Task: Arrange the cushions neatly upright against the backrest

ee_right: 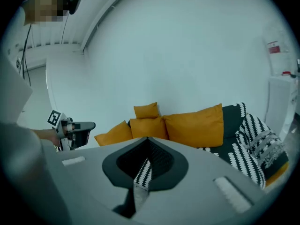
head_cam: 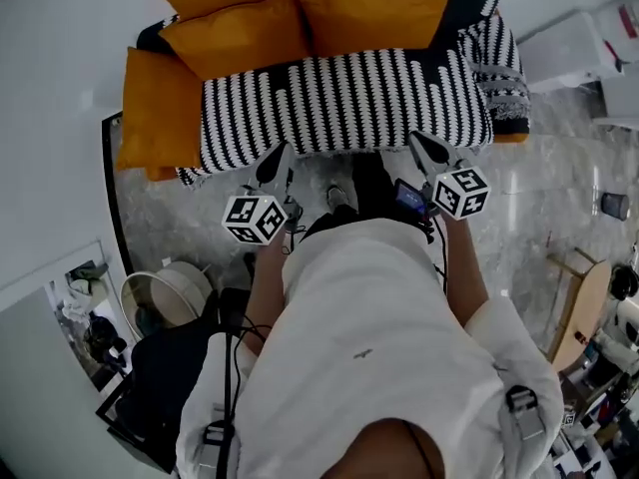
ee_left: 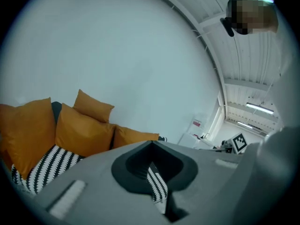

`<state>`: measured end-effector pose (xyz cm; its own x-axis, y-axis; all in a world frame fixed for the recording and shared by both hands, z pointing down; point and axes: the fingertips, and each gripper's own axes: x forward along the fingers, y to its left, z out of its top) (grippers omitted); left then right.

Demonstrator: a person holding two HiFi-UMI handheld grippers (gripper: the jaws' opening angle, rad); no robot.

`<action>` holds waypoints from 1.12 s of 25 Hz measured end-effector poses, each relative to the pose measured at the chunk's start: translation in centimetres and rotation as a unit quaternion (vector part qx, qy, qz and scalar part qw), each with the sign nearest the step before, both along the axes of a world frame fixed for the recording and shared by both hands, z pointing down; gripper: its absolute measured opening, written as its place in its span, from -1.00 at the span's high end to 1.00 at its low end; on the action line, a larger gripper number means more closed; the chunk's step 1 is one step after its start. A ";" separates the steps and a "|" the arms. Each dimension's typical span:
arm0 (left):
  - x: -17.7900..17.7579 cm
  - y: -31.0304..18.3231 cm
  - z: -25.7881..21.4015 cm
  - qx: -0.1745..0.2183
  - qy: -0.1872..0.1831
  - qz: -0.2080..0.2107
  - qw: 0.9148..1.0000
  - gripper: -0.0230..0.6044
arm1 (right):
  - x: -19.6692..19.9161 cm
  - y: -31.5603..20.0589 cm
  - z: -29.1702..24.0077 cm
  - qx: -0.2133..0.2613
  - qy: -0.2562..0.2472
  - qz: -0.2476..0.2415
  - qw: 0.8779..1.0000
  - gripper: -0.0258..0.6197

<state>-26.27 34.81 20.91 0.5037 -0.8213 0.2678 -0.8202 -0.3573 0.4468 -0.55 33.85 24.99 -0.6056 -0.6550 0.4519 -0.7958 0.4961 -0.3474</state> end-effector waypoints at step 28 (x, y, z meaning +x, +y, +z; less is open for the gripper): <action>6.6 9.8 -3.5 0.029 0.016 0.129 0.991 0.92 | -1.9 9.0 -6.1 0.058 0.009 -0.053 0.997 0.85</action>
<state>-19.64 44.61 17.37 0.7064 -0.6773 0.2055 -0.6841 -0.5791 0.4434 -2.49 42.82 18.87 -0.6663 -0.6363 0.3888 -0.7426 0.6137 -0.2681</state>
